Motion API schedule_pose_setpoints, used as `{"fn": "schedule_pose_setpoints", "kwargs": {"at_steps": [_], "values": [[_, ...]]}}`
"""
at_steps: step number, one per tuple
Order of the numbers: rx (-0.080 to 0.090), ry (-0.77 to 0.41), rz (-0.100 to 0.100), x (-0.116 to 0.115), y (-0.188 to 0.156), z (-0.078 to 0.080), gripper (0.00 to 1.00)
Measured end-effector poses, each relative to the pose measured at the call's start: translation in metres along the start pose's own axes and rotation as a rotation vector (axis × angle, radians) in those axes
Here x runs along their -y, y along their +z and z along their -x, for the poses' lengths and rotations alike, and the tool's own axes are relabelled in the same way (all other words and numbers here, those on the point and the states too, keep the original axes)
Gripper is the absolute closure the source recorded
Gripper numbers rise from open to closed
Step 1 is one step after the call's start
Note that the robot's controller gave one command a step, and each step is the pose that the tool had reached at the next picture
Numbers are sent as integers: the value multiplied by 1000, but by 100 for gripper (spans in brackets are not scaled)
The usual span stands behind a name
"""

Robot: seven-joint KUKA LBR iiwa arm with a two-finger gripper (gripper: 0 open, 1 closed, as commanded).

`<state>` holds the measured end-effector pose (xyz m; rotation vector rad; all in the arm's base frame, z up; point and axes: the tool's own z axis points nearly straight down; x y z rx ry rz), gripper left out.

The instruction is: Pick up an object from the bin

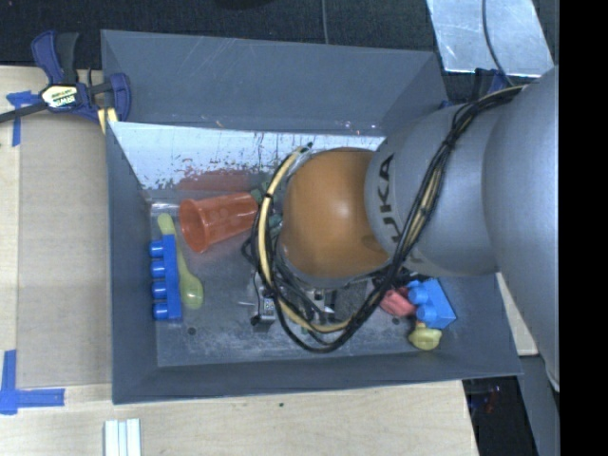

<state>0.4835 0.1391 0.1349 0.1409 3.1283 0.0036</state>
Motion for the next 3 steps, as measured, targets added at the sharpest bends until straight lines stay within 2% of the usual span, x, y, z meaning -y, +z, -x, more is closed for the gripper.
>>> {"fn": "schedule_pose_setpoints", "kwargs": {"at_steps": [1, 3], "values": [[8, 1, 3, 0, -27, 2, 100], [8, 2, 3, 0, -52, 3, 100]]}}
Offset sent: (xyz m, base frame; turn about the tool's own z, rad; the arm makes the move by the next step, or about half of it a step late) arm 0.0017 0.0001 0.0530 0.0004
